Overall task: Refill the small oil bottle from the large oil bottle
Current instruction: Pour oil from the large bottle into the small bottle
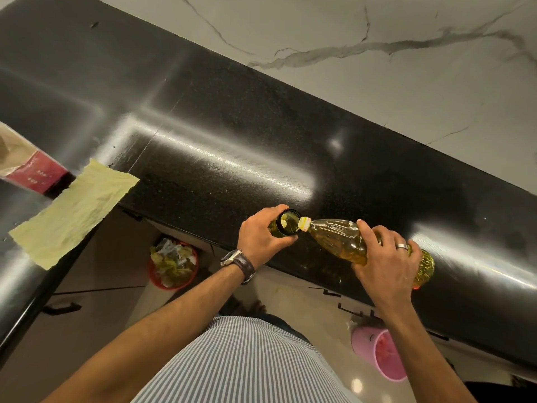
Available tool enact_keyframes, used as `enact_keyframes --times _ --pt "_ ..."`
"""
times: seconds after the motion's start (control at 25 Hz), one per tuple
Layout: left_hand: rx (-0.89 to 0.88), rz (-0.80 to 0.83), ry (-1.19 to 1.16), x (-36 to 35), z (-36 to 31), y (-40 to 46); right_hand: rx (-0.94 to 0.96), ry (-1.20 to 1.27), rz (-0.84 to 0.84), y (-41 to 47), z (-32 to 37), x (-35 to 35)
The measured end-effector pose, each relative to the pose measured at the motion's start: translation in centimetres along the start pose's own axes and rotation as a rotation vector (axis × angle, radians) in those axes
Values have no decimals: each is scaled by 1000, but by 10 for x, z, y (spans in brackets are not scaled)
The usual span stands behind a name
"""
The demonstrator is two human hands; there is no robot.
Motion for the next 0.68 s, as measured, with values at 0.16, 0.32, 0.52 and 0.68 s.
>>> enact_keyframes --times 0.16,0.32,0.52,0.68 --pt "-1 1 -6 0 0 0 8 -9 -3 1 0 0" --pt "-6 -5 -16 0 0 0 12 -18 -9 2 -1 1" --pt "-4 -17 -27 1 -1 0 28 -21 -17 3 1 4" --pt "-10 -24 -39 1 -2 -1 30 -28 -17 3 1 6"
Point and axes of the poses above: each hand's wrist, its own y-axis towards the middle knuckle, its own x-axis out of the back of the hand, z = x × y, the point moved 8 cm from there along y, towards the middle knuckle, and after that the axes turned 6 degrees about y, right-handed, at the moved point
